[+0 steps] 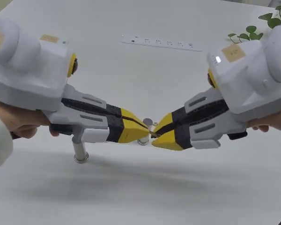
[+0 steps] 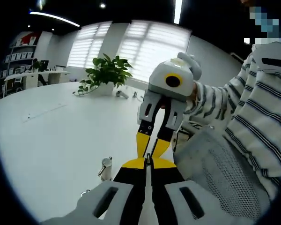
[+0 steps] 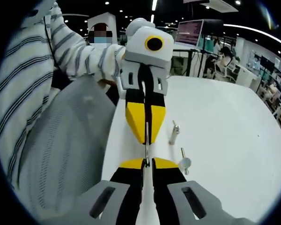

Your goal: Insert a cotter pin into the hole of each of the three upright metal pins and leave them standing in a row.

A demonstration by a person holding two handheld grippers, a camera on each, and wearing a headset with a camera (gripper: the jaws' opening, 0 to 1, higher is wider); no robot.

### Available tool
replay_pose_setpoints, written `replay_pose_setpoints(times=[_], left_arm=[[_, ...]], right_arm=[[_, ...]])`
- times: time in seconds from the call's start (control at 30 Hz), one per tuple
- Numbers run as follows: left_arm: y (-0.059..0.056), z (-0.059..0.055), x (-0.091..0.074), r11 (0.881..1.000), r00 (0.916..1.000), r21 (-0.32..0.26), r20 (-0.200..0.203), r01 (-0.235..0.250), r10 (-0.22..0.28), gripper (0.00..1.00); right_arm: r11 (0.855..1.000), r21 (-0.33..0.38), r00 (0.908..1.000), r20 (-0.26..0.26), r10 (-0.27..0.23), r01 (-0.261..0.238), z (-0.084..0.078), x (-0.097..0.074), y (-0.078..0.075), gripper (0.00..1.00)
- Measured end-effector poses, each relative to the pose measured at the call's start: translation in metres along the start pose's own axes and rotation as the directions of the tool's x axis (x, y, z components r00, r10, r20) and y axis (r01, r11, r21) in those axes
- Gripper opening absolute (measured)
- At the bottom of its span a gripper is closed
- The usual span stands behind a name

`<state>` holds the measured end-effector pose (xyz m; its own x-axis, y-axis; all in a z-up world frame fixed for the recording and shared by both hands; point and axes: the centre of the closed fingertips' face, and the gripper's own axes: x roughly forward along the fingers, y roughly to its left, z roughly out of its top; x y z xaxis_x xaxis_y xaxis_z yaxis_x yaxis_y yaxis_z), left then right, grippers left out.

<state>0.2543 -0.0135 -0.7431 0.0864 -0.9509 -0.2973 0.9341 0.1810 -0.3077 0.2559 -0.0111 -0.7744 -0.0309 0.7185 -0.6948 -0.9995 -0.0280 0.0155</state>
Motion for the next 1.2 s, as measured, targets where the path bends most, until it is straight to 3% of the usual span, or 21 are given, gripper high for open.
replay_pose_setpoints(times=[0.77,1.2], left_arm=[[-0.003,-0.017,-0.001,0.999,0.9983,0.048,-0.056,0.020,-0.018,0.01],[0.000,-0.022,-0.003,0.998,0.9976,0.056,-0.068,0.011,-0.007,0.02]], right_arm=[[0.998,0.038,0.9984,-0.002,0.056,-0.056,0.001,0.002,0.013,0.05],[0.998,0.051,0.9988,-0.016,0.047,-0.046,0.003,0.004,0.012,0.04]])
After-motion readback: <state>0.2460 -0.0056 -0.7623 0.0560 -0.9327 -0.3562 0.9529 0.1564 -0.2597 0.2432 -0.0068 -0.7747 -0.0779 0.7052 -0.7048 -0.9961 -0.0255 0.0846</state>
